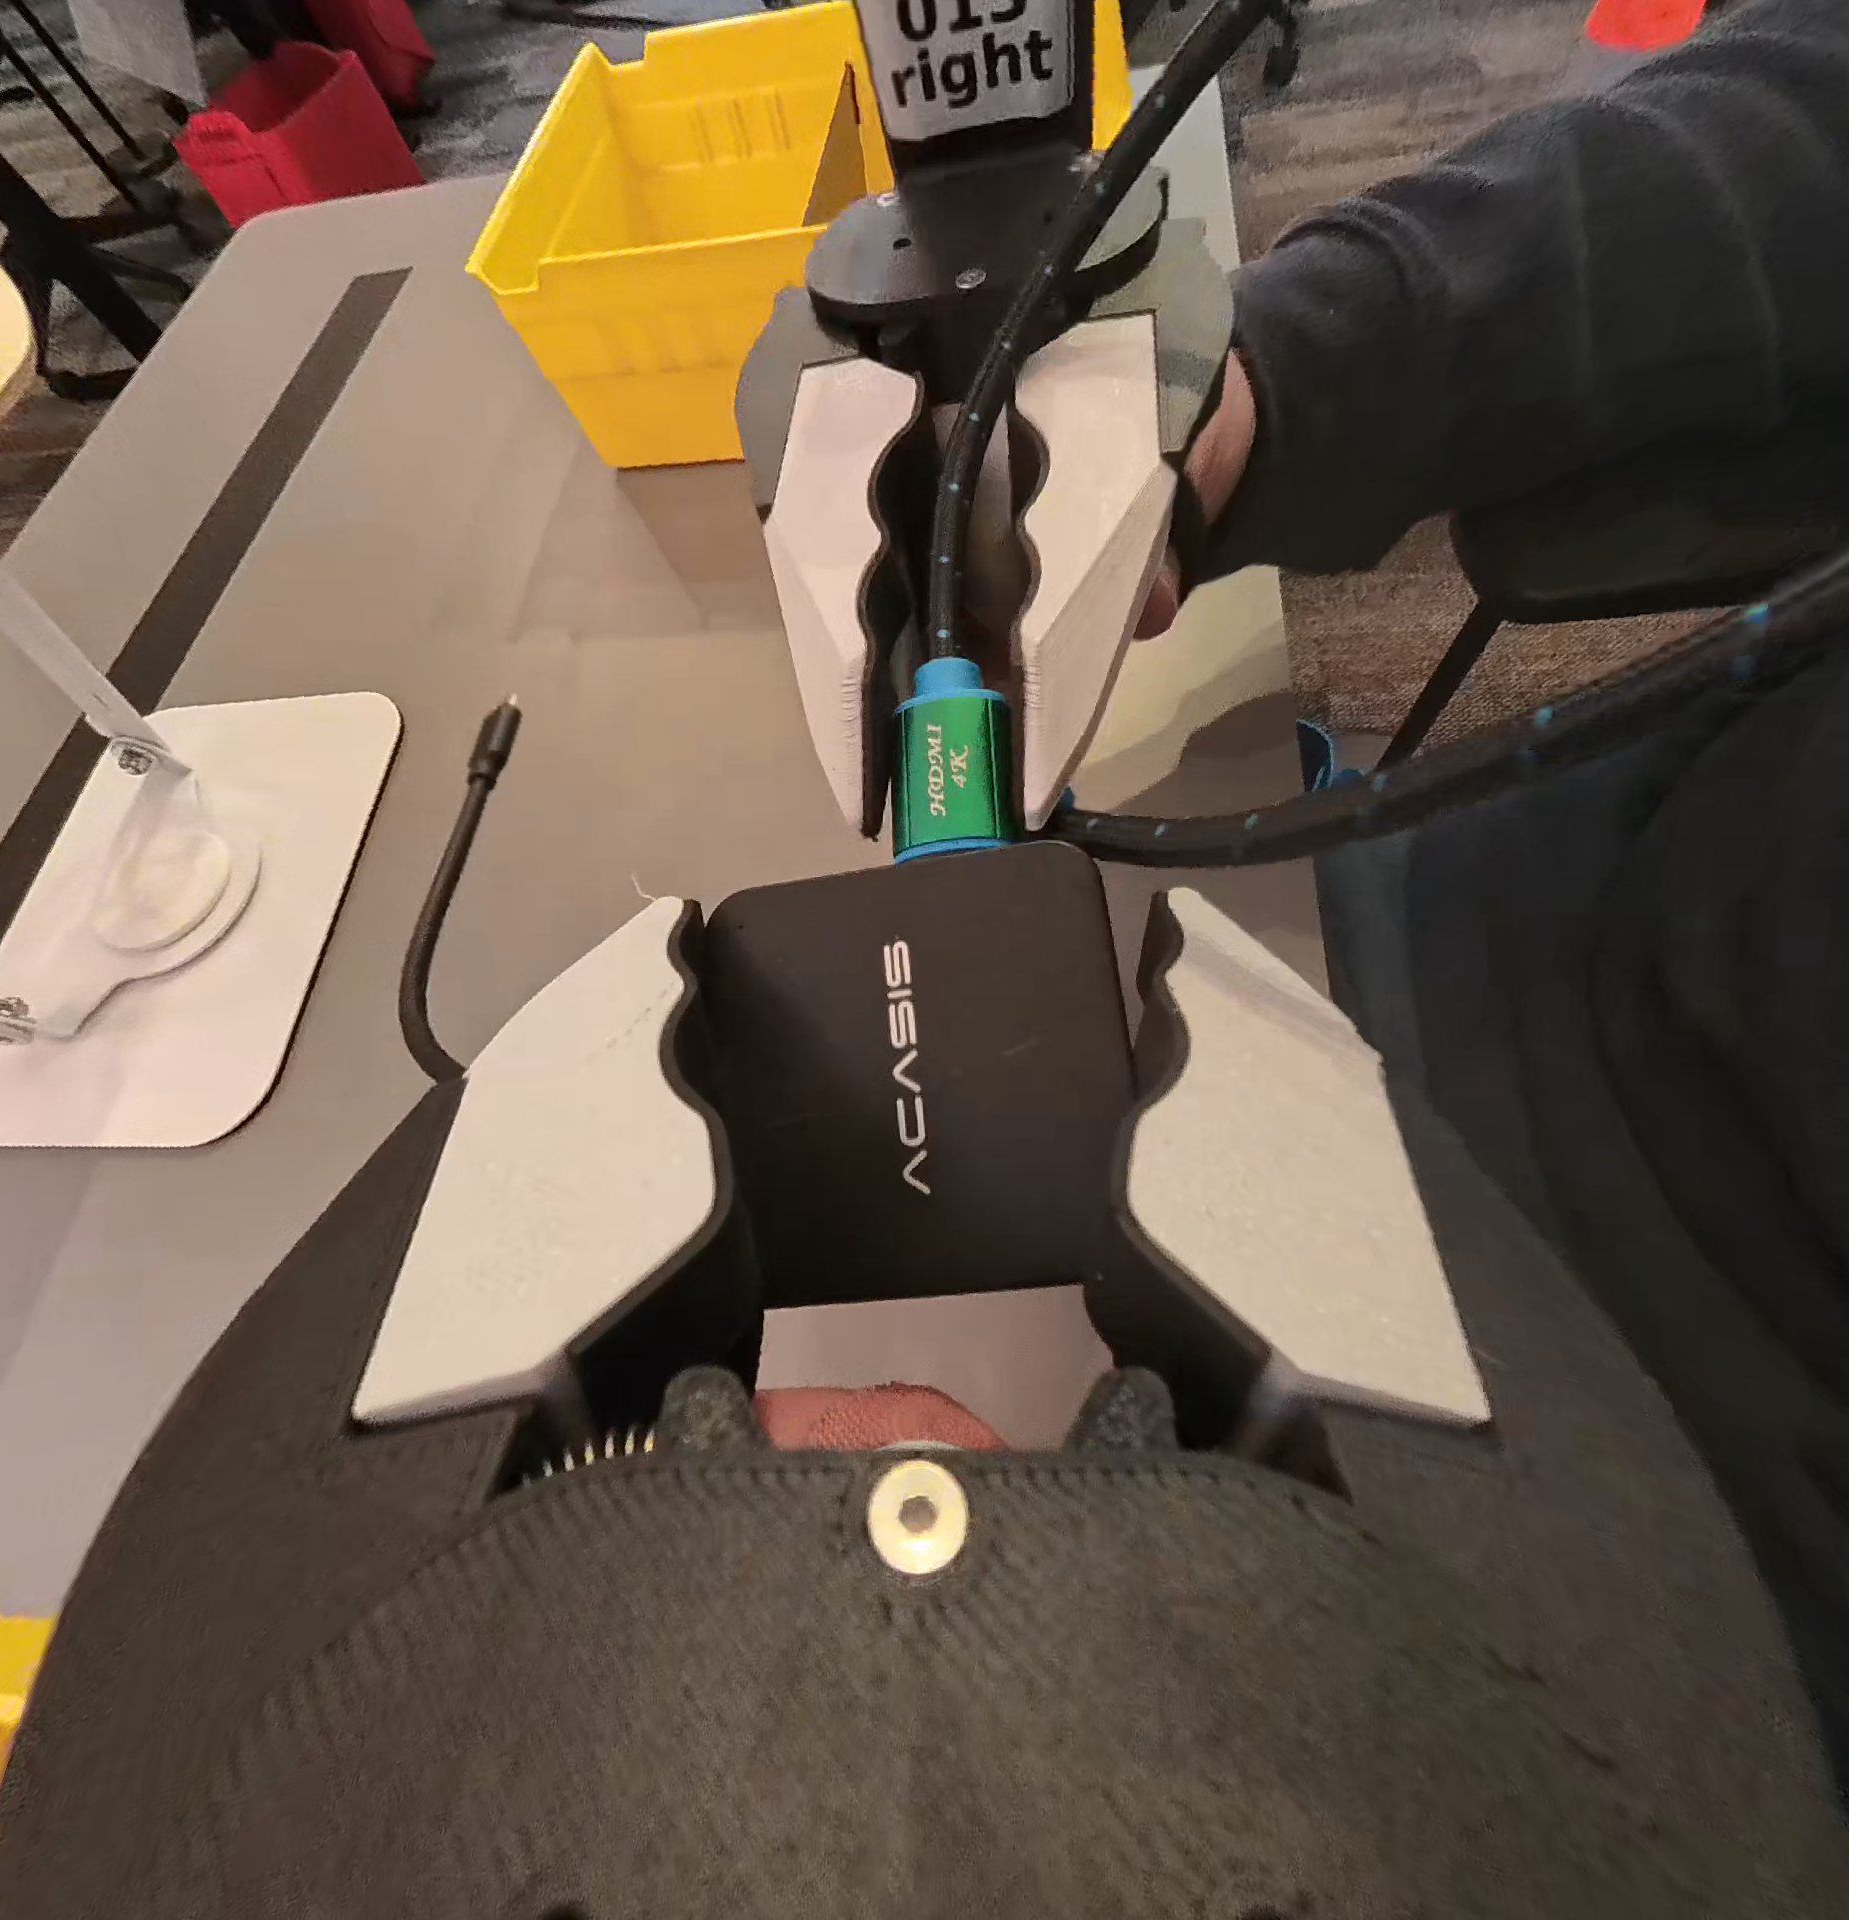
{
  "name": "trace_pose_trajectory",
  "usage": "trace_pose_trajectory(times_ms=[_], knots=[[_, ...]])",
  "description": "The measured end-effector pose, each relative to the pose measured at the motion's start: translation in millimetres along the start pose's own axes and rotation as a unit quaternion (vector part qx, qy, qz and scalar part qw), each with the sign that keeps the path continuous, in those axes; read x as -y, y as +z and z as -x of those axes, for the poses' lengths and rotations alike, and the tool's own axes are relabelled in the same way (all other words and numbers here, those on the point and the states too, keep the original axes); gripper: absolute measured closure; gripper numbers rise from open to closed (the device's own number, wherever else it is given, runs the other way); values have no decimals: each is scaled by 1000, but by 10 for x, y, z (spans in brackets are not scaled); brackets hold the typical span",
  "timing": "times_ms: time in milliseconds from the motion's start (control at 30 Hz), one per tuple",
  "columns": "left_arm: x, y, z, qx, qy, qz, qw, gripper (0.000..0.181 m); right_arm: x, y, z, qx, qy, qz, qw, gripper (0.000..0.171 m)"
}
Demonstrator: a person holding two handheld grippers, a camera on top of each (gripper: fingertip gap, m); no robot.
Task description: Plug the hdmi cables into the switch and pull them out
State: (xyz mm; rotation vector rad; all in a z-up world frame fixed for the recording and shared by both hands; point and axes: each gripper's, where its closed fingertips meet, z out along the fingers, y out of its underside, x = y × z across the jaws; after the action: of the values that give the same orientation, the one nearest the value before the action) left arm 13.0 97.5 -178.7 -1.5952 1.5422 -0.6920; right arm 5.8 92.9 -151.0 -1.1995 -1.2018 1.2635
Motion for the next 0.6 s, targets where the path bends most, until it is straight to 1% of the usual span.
trace_pose_trajectory(times_ms=[300, 367, 433, 467, 500, 600], knots=[[-25, 41, -27, 1, 18, -3, 1000, 102, -42, -34, 39, 4, 5, 16, 1000, 151], [-38, 31, -23, 5, 27, -2, 1000, 102, 10, -101, 6, -2, 14, 1, 1000, 151], [-112, -119, 108, 23, 11, -2, 1000, 103, 178, -399, -196, -40, 37, -56, 997, 152], [-81, -240, 185, 30, -7, -19, 999, 103, 159, -511, -278, -58, 37, -53, 996, 151], [-10, -333, 210, 33, -4, -23, 999, 103, 97, -534, -303, -66, 33, -37, 997, 152], [249, -448, 214, 52, 40, -24, 998, 103, -18, -369, -237, -57, 15, 0, 998, 152]])
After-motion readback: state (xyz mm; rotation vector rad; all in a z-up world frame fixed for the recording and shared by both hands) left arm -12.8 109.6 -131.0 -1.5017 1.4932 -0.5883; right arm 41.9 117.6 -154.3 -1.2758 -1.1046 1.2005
